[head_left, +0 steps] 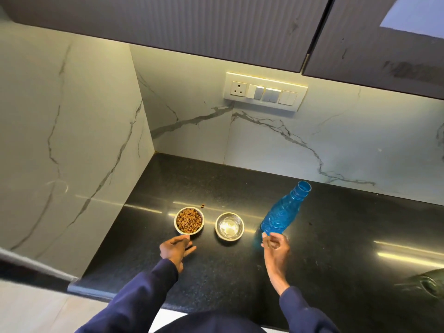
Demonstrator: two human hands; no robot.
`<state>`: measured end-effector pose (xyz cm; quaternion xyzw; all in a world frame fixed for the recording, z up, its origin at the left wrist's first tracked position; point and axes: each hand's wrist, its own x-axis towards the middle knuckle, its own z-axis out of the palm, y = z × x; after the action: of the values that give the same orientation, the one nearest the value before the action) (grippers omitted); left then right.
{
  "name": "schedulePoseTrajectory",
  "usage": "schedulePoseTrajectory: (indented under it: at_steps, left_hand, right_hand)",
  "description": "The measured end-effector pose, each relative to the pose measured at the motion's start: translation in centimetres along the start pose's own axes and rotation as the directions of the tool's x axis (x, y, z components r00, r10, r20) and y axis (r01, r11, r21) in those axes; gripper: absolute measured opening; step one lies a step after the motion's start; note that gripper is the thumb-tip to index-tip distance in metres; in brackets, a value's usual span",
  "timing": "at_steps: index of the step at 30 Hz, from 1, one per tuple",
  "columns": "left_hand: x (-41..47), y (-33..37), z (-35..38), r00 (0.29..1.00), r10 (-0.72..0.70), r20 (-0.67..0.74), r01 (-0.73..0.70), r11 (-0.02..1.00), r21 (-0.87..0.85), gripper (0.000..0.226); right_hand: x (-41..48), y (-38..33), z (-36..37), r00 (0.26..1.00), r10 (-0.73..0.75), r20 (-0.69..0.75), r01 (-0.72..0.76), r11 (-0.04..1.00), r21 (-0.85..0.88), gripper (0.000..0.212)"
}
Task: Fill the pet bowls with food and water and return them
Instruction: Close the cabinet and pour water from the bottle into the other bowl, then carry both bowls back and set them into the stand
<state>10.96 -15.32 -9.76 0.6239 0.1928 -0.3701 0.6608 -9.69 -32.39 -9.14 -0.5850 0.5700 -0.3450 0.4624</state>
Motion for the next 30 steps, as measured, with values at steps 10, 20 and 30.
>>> schedulePoseTrajectory:
  at_steps: [10,20,30]
  left_hand:
    - [3.9,3.4,-2.7,0.999,0.033,-0.005,-0.033,0.999,-0.011,0.036]
    - [5.5,4.5,-1.1,0.997,0.078,0.027,-0.082,0.982,0.172,0.031]
    - [3.7,3.6,-4.6,0.995,0.042,-0.089,-0.033,0.994,0.105,0.029]
  right_hand:
    - [-0.5,-1.9,6.3,0.977,0.12,0.178,-0.08,0.974,-0.214,0.029]
    - [-0.2,-1.8,8.0,0.961,0.184,0.209,-0.102,0.931,-0.351,0.021]
    - [0.3,-2.7,8.3,0.943,0.116,0.312,0.007,0.93,-0.366,0.008]
